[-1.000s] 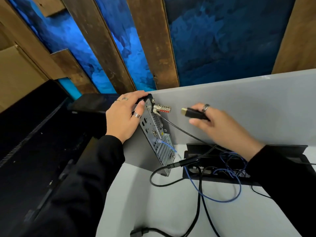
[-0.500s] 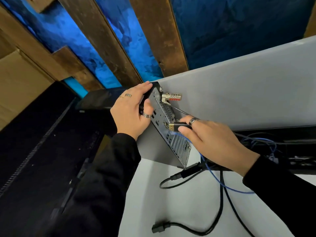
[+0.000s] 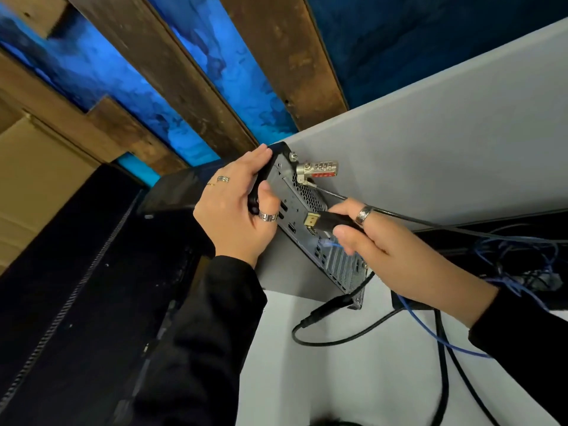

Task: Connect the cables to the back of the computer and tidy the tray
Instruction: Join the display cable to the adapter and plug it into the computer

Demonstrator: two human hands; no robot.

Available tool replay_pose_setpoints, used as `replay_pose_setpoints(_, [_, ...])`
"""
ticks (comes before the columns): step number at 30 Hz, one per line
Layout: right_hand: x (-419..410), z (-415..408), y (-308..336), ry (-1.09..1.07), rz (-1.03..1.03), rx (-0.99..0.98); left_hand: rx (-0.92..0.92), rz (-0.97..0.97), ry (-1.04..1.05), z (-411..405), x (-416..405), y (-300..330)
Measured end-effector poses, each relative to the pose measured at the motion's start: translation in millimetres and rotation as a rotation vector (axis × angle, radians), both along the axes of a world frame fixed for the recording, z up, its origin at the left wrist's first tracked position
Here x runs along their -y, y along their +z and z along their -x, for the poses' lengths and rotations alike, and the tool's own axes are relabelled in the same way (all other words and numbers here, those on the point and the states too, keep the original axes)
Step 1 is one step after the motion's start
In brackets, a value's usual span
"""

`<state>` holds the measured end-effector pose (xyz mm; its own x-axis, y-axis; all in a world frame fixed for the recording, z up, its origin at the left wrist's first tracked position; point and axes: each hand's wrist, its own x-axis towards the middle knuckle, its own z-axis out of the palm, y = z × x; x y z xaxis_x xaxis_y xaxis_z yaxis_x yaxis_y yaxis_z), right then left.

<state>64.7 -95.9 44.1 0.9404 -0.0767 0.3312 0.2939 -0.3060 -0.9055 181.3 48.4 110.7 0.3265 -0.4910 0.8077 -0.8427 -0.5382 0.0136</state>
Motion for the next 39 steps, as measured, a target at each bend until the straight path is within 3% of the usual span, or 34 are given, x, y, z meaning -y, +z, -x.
replay_pose_setpoints(5, [0,-2,-19,0.240,-0.425,0.002,-0.006,0.014,-0.015,2,0,0])
replay_pose_setpoints(8, [-1,-3,-24,0.300,-0.533,0.000,0.001,0.012,-0.014,2,1,0])
replay_pose_setpoints(39, [7,-11,-25,0.322,-0.401,0.039,0.014,0.039,-0.059,-4,0,-5])
